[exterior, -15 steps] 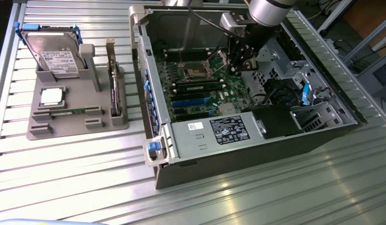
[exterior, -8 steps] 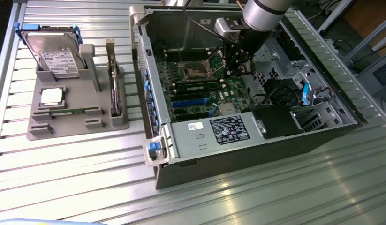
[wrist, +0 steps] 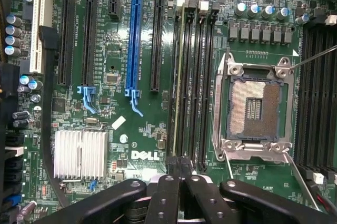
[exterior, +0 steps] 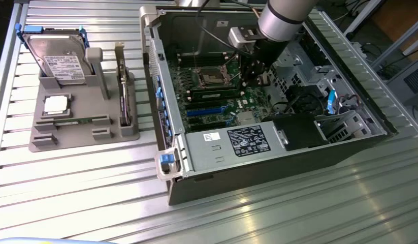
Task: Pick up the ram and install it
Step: 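Press down the ram until it locks into place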
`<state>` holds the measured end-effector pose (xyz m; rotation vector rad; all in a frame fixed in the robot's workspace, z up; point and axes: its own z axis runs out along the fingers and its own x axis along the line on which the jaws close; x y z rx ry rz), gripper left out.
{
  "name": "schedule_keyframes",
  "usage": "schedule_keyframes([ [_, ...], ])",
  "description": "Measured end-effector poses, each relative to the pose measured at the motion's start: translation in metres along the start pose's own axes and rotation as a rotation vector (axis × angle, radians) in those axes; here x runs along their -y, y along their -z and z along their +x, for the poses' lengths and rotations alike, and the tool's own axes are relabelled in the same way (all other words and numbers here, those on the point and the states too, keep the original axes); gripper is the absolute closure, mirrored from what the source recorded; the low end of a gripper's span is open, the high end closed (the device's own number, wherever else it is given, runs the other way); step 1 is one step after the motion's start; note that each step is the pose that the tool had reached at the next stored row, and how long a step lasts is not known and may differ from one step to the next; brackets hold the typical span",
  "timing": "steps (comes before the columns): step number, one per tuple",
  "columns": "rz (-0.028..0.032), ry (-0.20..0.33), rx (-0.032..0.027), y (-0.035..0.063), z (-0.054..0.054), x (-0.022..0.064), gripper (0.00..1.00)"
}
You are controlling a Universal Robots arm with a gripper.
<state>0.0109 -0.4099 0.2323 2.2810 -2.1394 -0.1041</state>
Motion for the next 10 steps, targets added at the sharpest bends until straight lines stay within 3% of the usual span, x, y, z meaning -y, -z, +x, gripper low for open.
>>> schedule_keyframes([
  [2, 0.0009, 0.000, 0.0007, -0.0017, 0.000, -0.0002, 0.90],
  [6, 0.0013, 0.000, 0.0007, 0.0154, -0.001, -0.0011, 0.90],
  [7, 0.0017, 0.000, 0.0010, 0.0158, -0.001, -0.0048, 0.90],
  [10, 0.0053, 0.000, 0.0012, 0.0146, -0.002, -0.0279, 0.90],
])
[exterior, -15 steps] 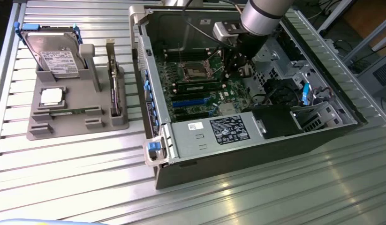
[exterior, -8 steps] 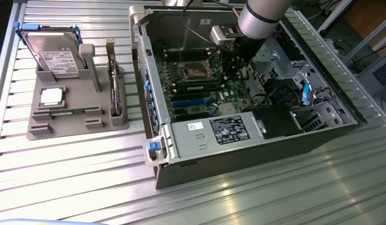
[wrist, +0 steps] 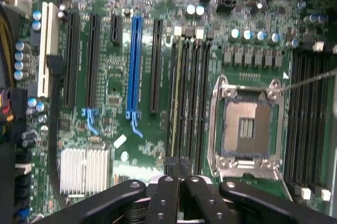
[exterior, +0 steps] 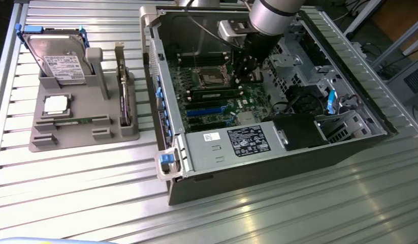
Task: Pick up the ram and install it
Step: 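Press down the ram until it locks into place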
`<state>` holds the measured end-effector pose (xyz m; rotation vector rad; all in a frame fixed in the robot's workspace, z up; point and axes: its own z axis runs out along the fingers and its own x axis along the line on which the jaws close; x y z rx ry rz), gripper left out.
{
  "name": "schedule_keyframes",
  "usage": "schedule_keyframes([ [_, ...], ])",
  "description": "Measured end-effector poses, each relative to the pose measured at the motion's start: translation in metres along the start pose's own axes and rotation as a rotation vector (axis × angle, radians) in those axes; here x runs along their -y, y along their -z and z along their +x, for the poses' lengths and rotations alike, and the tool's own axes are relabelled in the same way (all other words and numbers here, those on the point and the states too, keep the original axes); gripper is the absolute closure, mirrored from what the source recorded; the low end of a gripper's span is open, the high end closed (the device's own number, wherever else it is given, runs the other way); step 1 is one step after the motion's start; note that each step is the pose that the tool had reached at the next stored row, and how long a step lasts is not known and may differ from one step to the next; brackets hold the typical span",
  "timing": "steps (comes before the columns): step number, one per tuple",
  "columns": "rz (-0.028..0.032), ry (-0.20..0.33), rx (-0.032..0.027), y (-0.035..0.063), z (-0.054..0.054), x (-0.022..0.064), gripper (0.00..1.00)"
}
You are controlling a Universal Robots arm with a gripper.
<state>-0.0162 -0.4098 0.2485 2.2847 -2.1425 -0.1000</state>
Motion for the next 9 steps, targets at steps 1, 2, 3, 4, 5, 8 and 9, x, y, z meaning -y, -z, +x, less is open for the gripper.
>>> schedule_keyframes([
  [1, 0.0008, 0.000, 0.0001, -0.0002, 0.000, -0.0036, 0.90],
  [2, 0.0018, 0.000, 0.0002, -0.0005, 0.000, -0.0089, 0.90],
  [3, 0.0028, 0.000, 0.0004, -0.0007, -0.001, -0.0147, 0.90],
  [4, 0.0039, 0.000, 0.0008, -0.0011, -0.001, -0.0210, 0.90],
  [5, 0.0044, 0.000, 0.0010, -0.0013, -0.001, -0.0250, 0.90],
  [8, 0.0072, 0.000, 0.0035, -0.0028, -0.001, -0.0492, 0.90],
  [9, 0.0078, 0.000, 0.0047, -0.0036, 0.000, -0.0579, 0.90],
])
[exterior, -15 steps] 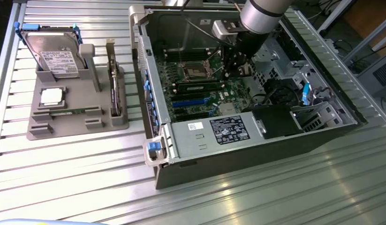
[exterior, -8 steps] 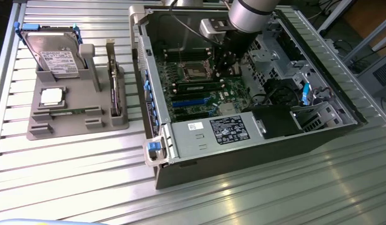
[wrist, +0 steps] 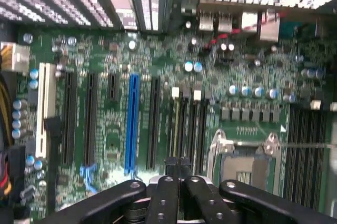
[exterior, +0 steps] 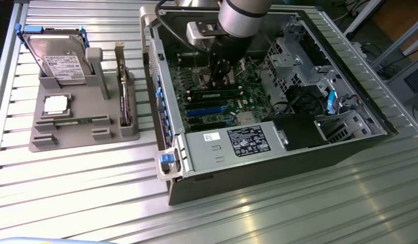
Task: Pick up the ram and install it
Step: 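Press down the ram until it locks into place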
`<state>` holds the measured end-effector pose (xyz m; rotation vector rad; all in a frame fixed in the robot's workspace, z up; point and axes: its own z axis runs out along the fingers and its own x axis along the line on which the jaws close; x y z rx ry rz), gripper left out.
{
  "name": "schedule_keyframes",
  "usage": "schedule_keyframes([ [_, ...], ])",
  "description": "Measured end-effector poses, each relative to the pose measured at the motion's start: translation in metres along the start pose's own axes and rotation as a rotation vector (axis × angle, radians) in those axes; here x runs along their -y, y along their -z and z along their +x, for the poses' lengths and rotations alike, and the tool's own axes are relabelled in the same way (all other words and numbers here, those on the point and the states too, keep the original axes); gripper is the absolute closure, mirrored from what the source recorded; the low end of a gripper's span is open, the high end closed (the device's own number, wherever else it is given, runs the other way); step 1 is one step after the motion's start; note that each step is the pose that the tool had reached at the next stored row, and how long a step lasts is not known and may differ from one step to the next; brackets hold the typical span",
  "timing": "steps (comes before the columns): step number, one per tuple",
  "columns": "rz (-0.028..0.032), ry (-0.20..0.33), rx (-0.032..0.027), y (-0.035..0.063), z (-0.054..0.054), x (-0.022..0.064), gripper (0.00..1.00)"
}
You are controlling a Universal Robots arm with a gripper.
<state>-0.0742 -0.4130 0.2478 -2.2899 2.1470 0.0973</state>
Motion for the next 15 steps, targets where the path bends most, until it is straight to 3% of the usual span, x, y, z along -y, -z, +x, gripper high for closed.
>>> schedule_keyframes([
  [3, 0.0004, 0.000, 0.0027, -0.0016, 0.001, -0.0144, 0.90],
  [5, 0.0006, 0.000, 0.0047, -0.0031, 0.001, -0.0185, 0.90],
  [11, 0.0004, 0.000, 0.0057, -0.0115, 0.002, -0.0200, 0.90],
  [15, 0.0007, 0.000, 0.0100, -0.0192, 0.002, -0.0203, 0.90],
])
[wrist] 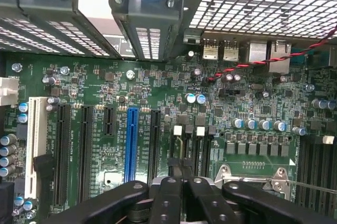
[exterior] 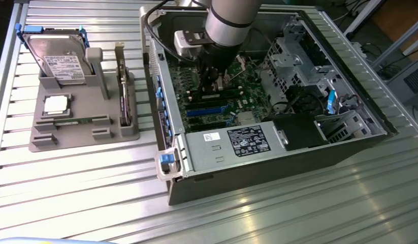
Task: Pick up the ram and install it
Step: 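Press down the ram until it locks into place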
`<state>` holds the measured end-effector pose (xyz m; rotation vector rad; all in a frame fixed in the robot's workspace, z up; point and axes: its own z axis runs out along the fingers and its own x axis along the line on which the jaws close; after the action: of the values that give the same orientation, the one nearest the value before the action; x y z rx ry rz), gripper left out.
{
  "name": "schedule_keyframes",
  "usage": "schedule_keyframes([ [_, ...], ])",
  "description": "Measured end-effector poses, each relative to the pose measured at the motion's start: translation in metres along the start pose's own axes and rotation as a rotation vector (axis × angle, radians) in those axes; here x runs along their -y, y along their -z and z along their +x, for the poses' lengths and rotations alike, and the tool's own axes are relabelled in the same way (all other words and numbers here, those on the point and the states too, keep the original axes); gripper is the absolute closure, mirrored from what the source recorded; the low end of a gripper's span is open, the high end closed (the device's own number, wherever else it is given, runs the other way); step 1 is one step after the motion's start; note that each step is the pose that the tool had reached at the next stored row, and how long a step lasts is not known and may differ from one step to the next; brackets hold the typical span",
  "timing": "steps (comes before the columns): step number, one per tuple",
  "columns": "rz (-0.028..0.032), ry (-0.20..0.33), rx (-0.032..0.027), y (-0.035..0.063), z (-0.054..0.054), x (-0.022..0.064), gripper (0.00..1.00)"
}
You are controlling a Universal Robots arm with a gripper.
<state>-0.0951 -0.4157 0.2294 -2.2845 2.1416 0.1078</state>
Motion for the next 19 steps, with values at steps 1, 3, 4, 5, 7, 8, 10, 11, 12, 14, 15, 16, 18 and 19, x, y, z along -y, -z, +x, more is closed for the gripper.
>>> schedule_keyframes([
  [1, 0.0004, 0.000, 0.0006, 0.0007, 0.000, 0.0002, 0.90],
  [3, 0.0004, 0.000, 0.0005, 0.0027, 0.000, 0.0007, 0.90],
  [4, 0.0002, 0.000, -0.0001, 0.0031, 0.000, 0.0006, 0.90],
  [5, 0.0004, 0.000, -0.0005, 0.0057, -0.001, 0.0006, 0.90],
  [7, 0.0002, 0.000, -0.0018, 0.0116, -0.001, 0.0002, 0.90],
  [8, 0.0005, 0.000, -0.0015, 0.0114, -0.001, -0.0003, 0.90],
  [10, 0.0003, 0.000, -0.0017, 0.0105, -0.001, -0.0077, 0.90],
  [11, 0.0004, 0.000, -0.0016, 0.0099, -0.001, -0.0094, 0.90],
  [12, 0.0003, 0.000, -0.0017, 0.0091, -0.001, -0.0108, 0.90],
  [14, 0.0002, 0.000, -0.0018, 0.0054, -0.001, -0.0135, 0.90],
  [15, 0.0002, 0.000, -0.0018, 0.0036, -0.001, -0.0142, 0.90],
  [16, -0.0008, 0.000, -0.0031, 0.0003, -0.001, -0.0144, 0.90],
  [18, -0.0011, 0.000, -0.0034, -0.0037, -0.001, -0.0144, 0.90],
  [19, -0.0007, 0.000, -0.0028, -0.0048, -0.001, -0.0143, 0.90],
])
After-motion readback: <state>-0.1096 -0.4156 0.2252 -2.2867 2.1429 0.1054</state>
